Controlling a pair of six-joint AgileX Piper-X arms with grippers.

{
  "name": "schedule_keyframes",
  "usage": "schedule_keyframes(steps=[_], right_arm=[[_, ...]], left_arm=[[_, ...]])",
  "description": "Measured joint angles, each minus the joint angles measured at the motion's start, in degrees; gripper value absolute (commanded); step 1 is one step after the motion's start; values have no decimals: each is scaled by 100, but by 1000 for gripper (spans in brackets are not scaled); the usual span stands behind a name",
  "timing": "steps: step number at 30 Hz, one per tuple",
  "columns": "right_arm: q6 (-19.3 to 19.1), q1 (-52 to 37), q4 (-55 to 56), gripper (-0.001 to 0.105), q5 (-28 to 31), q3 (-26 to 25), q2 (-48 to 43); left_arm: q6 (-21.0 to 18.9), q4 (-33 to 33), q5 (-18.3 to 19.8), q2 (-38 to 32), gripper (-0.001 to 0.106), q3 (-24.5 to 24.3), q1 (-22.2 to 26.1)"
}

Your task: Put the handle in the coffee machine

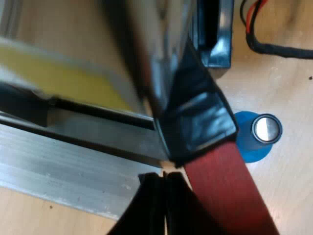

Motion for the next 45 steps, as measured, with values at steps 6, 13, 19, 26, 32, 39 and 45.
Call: schedule_keyframes(steps=[6, 13, 19, 26, 32, 39, 45], right_arm=[[-129, -10, 0, 31, 8, 0, 0], [-170, -10, 12, 31, 36, -17, 0], [-192, -26, 33, 31, 67, -29, 0], [-192, -26, 40, 31, 71, -29, 0], [-202, -26, 68, 31, 71, -29, 0], [-156, -26, 162, 31, 61, 94, -52], [-7, 24, 322, 31, 25, 248, -178]], left_arm=[[-200, 0, -135, -40, 0, -8, -171], [-276, 2, -151, -70, 0, 42, -216], [-302, -164, -185, -156, 0, 233, -251], [-310, -208, -140, -173, 0, 245, -260], [-325, -220, -140, -173, 0, 253, -260], [-325, -261, -99, -187, 0, 275, -260], [-325, -257, -99, -187, 0, 275, -260]])
